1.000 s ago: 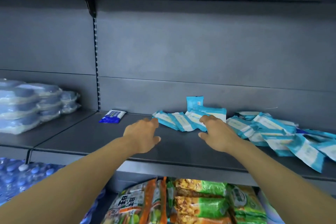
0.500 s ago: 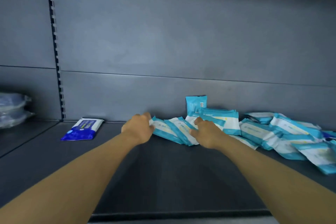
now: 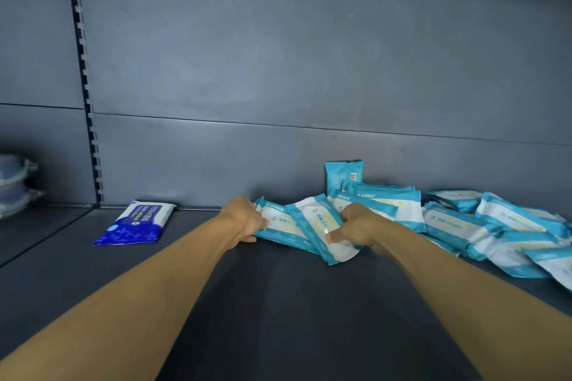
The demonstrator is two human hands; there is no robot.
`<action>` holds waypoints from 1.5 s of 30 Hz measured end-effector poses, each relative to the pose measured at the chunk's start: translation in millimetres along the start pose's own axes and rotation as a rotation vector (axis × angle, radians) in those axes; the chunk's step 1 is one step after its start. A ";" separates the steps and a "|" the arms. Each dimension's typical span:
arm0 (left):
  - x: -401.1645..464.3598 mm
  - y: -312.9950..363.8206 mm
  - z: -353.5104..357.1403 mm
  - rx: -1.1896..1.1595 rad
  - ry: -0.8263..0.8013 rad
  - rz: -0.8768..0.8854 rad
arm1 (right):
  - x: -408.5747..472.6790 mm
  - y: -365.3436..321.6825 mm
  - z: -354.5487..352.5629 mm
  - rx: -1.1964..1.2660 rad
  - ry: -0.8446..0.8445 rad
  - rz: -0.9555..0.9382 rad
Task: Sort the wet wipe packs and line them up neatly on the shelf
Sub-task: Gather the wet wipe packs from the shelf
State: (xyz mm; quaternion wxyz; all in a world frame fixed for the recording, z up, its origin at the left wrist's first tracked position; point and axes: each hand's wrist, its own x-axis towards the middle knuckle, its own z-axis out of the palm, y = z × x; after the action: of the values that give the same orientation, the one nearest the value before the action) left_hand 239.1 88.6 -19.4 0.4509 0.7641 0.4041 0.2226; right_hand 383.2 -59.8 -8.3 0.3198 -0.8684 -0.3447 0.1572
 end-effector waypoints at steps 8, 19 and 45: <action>-26.2 -1.1 -18.7 -0.184 -0.060 0.040 | -15.6 -19.7 -11.9 0.114 0.029 -0.347; -47.6 -3.6 -46.2 -0.221 -0.231 0.080 | -27.9 -36.3 11.9 -0.129 -0.073 -0.450; -56.9 -25.6 -48.1 -0.055 -0.097 0.092 | 30.4 -58.7 31.8 -0.233 0.007 -0.210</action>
State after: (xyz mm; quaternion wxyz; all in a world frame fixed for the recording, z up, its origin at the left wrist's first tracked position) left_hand 161.8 73.3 -16.4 0.4800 0.7790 0.3401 0.2169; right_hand 360.0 8.4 5.3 0.2330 -0.8595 -0.4481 0.0787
